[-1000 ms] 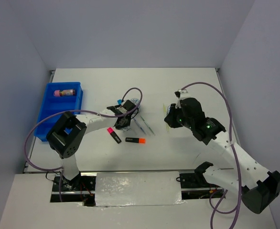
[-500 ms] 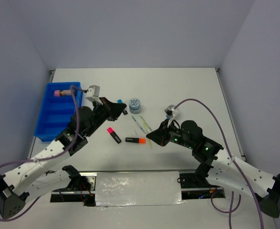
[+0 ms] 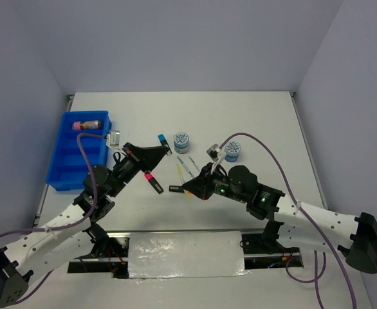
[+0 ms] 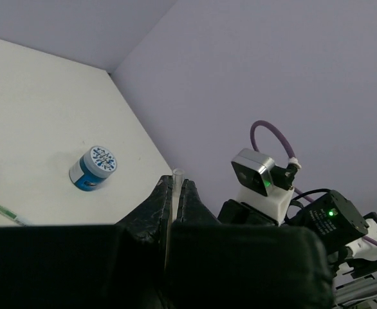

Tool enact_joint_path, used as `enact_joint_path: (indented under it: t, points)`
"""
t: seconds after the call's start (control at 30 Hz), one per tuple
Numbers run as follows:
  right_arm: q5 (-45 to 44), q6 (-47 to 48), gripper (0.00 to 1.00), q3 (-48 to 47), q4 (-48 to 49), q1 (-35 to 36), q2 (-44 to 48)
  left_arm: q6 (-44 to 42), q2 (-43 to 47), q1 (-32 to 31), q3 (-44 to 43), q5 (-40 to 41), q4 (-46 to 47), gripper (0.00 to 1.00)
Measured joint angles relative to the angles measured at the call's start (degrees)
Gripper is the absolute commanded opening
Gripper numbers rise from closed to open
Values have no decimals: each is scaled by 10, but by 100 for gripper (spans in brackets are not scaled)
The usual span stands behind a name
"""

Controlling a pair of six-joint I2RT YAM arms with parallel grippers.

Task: Sort the stationery into containers
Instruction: Close the pen cap on the pen.

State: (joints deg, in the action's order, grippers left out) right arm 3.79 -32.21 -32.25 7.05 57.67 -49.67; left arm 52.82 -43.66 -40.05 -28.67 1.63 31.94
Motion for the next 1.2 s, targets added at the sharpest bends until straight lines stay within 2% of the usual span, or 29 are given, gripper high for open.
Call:
enact_joint_path:
  t: [0.17, 1.2]
  points:
    - [-4, 1, 0, -3, 3, 9, -5, 13, 10, 0, 13, -4, 28, 0]
    - [-15, 5, 0, -35, 28, 17, -37, 18, 2, 0, 17, -5, 26, 0]
